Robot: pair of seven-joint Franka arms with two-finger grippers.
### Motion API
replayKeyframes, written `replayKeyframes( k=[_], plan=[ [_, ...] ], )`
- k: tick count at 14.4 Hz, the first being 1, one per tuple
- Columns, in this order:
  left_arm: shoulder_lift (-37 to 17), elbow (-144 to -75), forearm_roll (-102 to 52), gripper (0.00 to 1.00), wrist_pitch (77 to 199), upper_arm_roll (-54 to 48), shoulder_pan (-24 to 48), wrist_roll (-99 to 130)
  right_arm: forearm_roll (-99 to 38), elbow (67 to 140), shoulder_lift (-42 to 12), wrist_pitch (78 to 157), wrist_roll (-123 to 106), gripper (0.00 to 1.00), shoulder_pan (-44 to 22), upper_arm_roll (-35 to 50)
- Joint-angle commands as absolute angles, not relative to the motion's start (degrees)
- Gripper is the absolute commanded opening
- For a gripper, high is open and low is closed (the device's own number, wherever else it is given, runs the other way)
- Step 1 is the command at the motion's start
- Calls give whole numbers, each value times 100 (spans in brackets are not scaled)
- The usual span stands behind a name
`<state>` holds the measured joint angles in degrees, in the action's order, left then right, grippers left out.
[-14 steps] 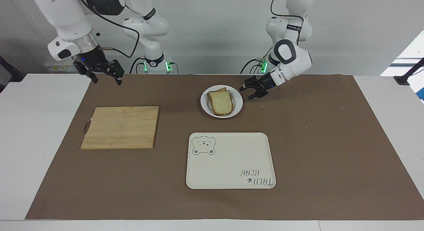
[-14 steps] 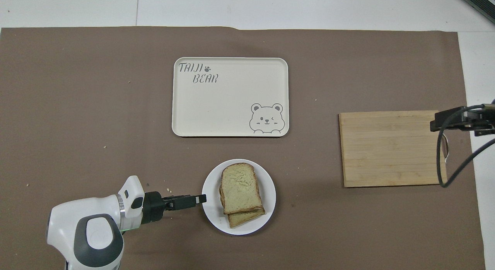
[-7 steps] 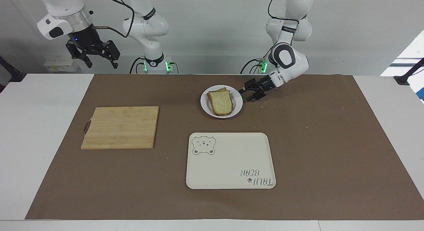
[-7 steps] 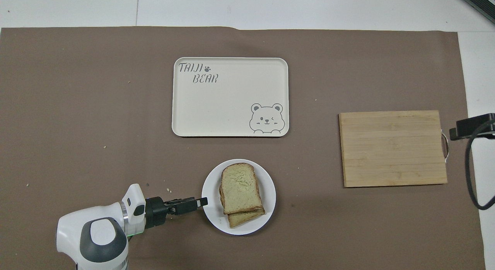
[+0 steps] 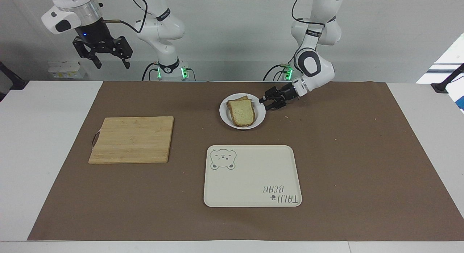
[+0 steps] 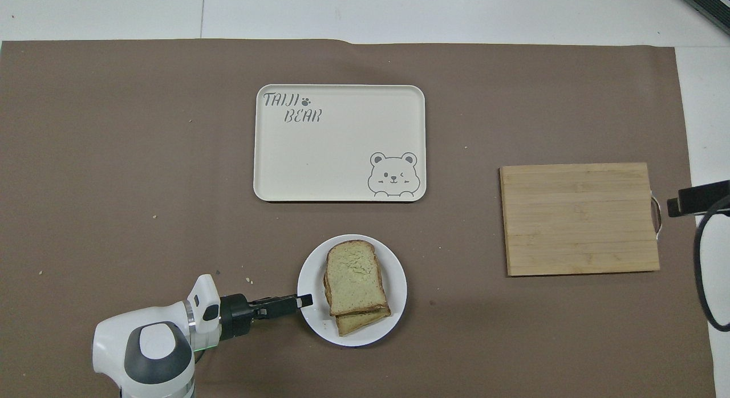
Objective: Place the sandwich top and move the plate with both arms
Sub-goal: 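Reach the left gripper to the plate rim while the right gripper withdraws, then grip the white plate rim with the left gripper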
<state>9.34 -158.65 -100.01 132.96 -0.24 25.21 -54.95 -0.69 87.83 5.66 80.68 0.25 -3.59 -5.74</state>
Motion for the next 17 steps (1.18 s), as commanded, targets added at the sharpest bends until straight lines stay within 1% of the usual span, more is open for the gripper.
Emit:
replayKeyframes(
  k=[1,3,5,7,9,12,15,17],
  plan=[
    [827,-15996,-10361,73,13184,53,2689,-5853,79,9095,712,8252,-114,100,-325,-563],
    [765,-15996,-10485,72,13148,53,2689,-5941,192,9263,773,8533,-227,100,-325,-571],
    [721,-15996,-10686,66,13122,53,2759,-5950,272,9264,747,8665,-527,100,-308,-571],
    [668,-15996,-10810,66,13131,53,2891,-5968,177,9229,721,8622,-518,100,-290,-589],
    [650,-15996,-10854,65,13131,53,2944,-5977,132,9036,555,8543,-527,100,-194,-650],
    [624,-15996,-10854,59,13131,53,2953,-5977,88,8983,484,8543,-492,100,-193,-650],
    [598,-15996,-10854,36,13131,53,2953,-5968,53,8964,457,8806,50,100,-246,-633],
    [589,-15996,-10854,14,13122,53,2953,-5968,70,9017,501,8780,202,100,-325,-572]
  ],
)
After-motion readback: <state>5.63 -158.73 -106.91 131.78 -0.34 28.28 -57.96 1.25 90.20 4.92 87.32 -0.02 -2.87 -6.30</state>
